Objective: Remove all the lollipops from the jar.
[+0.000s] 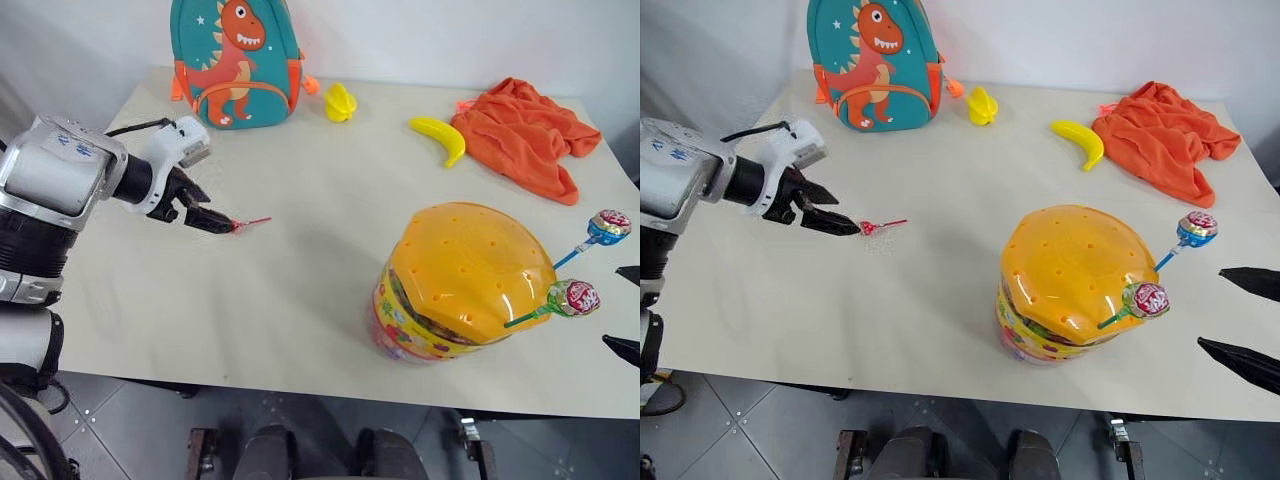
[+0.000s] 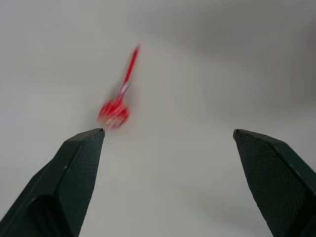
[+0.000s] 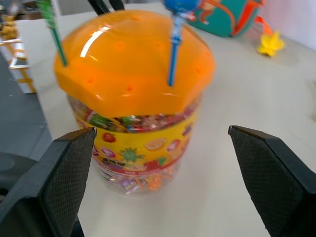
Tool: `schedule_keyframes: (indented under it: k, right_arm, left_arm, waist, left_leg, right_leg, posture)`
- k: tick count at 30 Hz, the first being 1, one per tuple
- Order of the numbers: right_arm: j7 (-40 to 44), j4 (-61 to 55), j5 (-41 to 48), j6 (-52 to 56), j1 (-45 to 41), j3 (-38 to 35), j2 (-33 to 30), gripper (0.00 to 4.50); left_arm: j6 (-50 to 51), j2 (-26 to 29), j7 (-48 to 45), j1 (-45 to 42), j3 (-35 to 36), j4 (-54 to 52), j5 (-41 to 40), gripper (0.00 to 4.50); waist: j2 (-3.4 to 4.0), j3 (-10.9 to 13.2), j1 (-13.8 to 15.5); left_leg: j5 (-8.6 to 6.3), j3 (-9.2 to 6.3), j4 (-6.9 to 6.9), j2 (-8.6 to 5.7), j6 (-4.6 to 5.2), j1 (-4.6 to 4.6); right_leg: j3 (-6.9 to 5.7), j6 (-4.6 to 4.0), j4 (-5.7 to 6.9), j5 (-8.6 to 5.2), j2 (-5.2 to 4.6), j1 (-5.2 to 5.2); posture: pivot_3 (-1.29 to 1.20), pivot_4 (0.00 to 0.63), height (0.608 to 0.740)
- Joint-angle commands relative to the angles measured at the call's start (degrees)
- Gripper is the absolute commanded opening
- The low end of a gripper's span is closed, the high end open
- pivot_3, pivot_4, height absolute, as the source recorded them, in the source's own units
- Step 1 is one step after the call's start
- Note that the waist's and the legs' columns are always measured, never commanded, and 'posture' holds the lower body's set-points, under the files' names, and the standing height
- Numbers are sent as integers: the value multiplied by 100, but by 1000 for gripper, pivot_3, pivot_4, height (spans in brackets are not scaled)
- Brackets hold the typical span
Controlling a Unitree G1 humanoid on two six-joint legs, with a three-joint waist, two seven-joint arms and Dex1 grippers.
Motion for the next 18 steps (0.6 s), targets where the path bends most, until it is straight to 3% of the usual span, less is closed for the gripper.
schedule_keyframes:
  k: [1, 6, 12, 18]
  right_arm:
    - [-354, -397, 253, 202, -32, -283, -18, 4500]
    - [-1054, -758, 331, 501, -160, -294, -105, 4500]
    - [-1252, -918, 615, 760, -251, -438, -168, 4500]
    - [-1397, -1085, 1158, 926, -526, -423, -299, 4500]
  left_arm:
    - [-917, -293, -331, 372, 941, -263, -540, 4436]
    - [-2456, -1154, -1013, 1177, 2241, -275, -1475, 4436]
    - [-3601, -1762, -2004, 1809, 2773, -153, -2072, 4436]
    - [-3952, -2213, -2561, 2086, 2939, -258, -2621, 4436]
  waist:
    - [4, -2, -5]
    - [3, -2, -8]
    - [5, -3, -11]
    - [4, -3, -1]
  left_leg:
    - [0, 0, 0, 0, 0, 1]
    - [0, -5, 12, 4, 0, -1]
    - [0, -2, 8, 1, 0, 1]
    - [0, -11, 11, 1, 0, 1]
  right_leg:
    - [1, 0, 0, 0, 0, 0]
    - [-2, 0, 6, 0, -1, 2]
    - [-3, 0, 7, 0, -1, 2]
    - [-6, 0, 6, 1, -2, 9]
  posture:
    - [0, 150, 740]
    - [0, 150, 740]
    - [0, 150, 740]
    - [0, 150, 740]
